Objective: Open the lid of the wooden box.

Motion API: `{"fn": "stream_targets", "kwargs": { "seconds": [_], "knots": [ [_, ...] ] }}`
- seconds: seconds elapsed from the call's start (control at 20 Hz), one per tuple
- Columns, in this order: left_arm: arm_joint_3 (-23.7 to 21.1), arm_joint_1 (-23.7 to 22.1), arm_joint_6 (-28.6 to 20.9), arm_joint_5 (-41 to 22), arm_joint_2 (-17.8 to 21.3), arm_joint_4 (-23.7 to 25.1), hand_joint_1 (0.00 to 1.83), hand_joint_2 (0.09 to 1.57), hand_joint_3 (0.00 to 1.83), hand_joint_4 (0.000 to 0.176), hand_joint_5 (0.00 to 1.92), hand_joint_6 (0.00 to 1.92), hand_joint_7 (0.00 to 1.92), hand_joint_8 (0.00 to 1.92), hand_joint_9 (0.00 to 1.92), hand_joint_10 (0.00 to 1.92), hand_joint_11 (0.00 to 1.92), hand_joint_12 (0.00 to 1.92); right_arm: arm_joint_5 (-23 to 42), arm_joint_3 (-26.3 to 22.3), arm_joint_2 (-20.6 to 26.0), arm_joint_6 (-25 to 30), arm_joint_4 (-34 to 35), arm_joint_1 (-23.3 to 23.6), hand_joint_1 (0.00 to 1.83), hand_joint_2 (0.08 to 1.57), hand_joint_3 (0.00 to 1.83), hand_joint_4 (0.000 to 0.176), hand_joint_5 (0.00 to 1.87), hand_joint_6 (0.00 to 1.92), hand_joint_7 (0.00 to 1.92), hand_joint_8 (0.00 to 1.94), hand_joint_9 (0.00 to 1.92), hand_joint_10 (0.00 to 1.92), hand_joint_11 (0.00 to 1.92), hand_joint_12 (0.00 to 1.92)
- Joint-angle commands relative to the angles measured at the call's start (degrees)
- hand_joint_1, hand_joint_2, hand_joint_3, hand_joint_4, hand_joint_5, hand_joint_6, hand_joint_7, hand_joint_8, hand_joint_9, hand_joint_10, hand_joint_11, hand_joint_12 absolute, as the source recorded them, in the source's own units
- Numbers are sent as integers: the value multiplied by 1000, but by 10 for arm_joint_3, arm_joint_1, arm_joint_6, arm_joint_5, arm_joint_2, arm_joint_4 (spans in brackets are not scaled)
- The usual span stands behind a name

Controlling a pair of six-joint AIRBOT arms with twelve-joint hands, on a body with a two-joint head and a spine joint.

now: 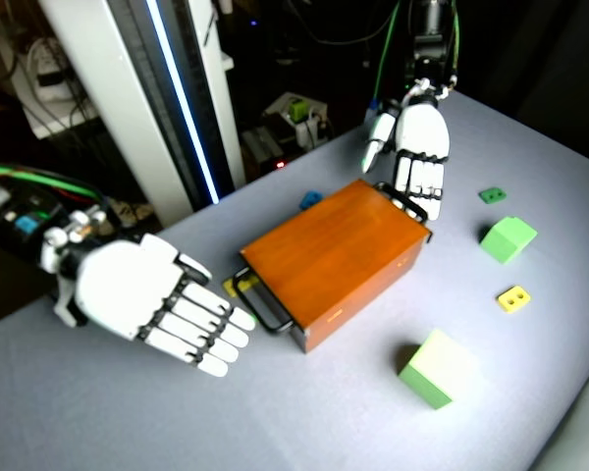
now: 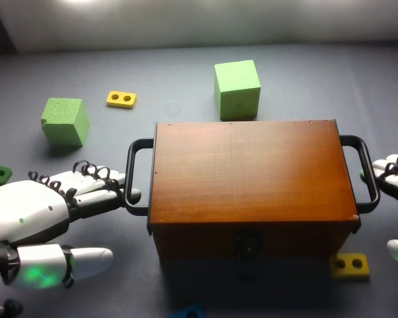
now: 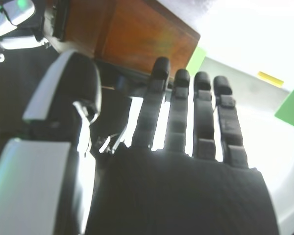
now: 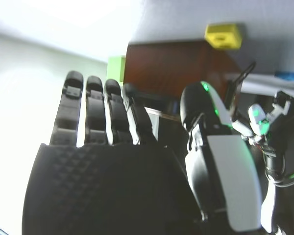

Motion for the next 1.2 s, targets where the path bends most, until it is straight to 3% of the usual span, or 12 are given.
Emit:
{"fn": "stream_targets", "kwargs": {
  "seconds": [0.0,0.2,0.55,0.75,0.85,1.15],
  "knots": [
    [1,-5,-6,-68,-1,-7,95,1432,14,0,129,19,0,0,0,0,0,0,62,2,-1,2,-15,8,337,1395,0,0,40,5,7,1,0,0,10,5],
    [-1,-8,-7,-85,2,-7,111,1438,12,0,125,14,0,0,0,0,0,0,64,1,-3,10,-32,15,326,1391,0,0,5,0,0,0,0,0,0,0],
    [-15,-7,6,-132,22,-17,158,1442,2,0,129,7,6,2,0,0,0,0,128,-18,17,20,-43,15,292,1405,5,0,55,7,8,1,2,0,0,1],
    [-23,-7,31,-165,39,-38,71,1462,6,0,180,16,58,10,0,0,0,0,168,-25,28,20,-43,11,294,1397,0,0,63,9,6,2,0,0,0,0],
    [-23,-8,44,-185,44,-54,245,1436,0,0,203,14,89,11,0,0,0,0,181,-23,30,20,-42,11,274,1401,1,0,78,11,38,11,38,15,6,5],
    [-18,-34,81,-212,49,-82,183,1445,0,0,219,7,101,6,1,0,0,0,225,-10,29,18,-14,17,166,1403,3,0,42,3,21,4,0,0,0,0]
  ]
}}
